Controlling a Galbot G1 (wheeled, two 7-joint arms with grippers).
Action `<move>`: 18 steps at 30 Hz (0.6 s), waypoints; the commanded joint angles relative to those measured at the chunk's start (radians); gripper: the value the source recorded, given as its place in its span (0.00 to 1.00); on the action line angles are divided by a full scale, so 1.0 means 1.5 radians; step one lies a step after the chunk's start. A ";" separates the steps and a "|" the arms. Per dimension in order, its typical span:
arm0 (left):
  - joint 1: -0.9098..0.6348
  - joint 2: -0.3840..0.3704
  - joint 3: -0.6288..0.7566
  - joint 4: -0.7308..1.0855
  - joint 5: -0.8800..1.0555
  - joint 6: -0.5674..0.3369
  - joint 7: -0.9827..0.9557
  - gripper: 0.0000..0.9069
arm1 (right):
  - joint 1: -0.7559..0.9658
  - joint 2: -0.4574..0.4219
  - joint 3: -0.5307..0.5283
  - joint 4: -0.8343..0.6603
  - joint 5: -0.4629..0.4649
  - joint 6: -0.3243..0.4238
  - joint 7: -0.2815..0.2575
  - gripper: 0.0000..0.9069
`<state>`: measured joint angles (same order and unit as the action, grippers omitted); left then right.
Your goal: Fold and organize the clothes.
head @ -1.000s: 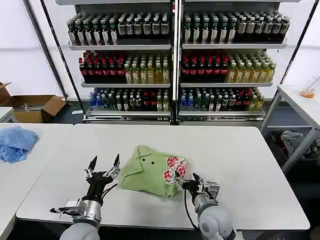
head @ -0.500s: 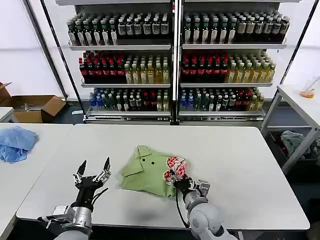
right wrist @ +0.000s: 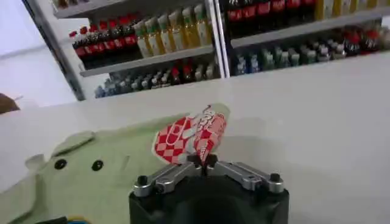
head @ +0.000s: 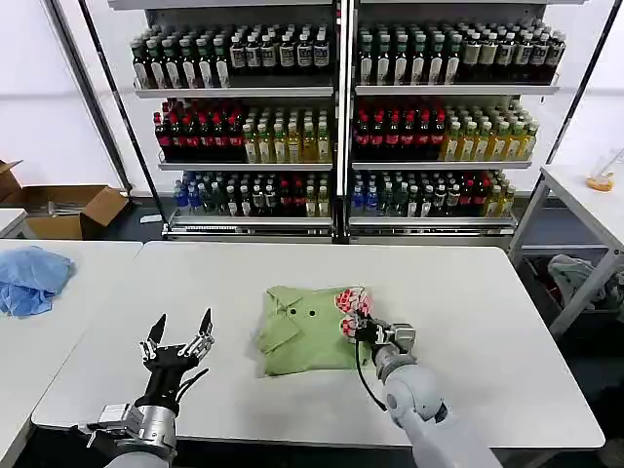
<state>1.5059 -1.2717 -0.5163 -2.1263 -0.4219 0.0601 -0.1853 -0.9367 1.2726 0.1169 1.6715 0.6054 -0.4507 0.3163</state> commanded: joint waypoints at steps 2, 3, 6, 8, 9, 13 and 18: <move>0.002 -0.002 0.004 0.000 0.001 0.000 0.006 1.00 | 0.076 -0.055 0.031 -0.076 -0.143 -0.040 -0.082 0.02; 0.001 -0.002 0.007 0.000 0.003 0.001 0.007 1.00 | 0.071 -0.058 0.035 -0.069 -0.146 -0.049 -0.088 0.39; -0.001 -0.005 0.014 0.001 0.010 0.002 0.010 1.00 | 0.036 -0.063 0.045 -0.026 -0.168 -0.043 -0.100 1.00; -0.001 -0.007 0.018 0.000 0.015 0.002 0.012 1.00 | -0.001 -0.067 0.049 -0.011 -0.213 0.055 -0.083 1.00; 0.000 -0.007 0.020 -0.001 0.017 0.002 0.013 1.00 | -0.023 -0.067 0.055 -0.001 -0.234 0.094 -0.075 1.00; 0.005 -0.010 0.023 -0.005 0.036 -0.006 0.018 1.00 | -0.108 -0.070 0.086 0.074 -0.247 0.173 -0.039 1.00; 0.008 -0.015 0.022 -0.008 0.055 -0.013 0.025 1.00 | -0.233 -0.071 0.135 0.210 -0.264 0.218 -0.021 1.00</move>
<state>1.5146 -1.2905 -0.4858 -2.1373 -0.3793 0.0497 -0.1552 -0.9998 1.1824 0.2127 1.7134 0.3352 -0.3355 0.2450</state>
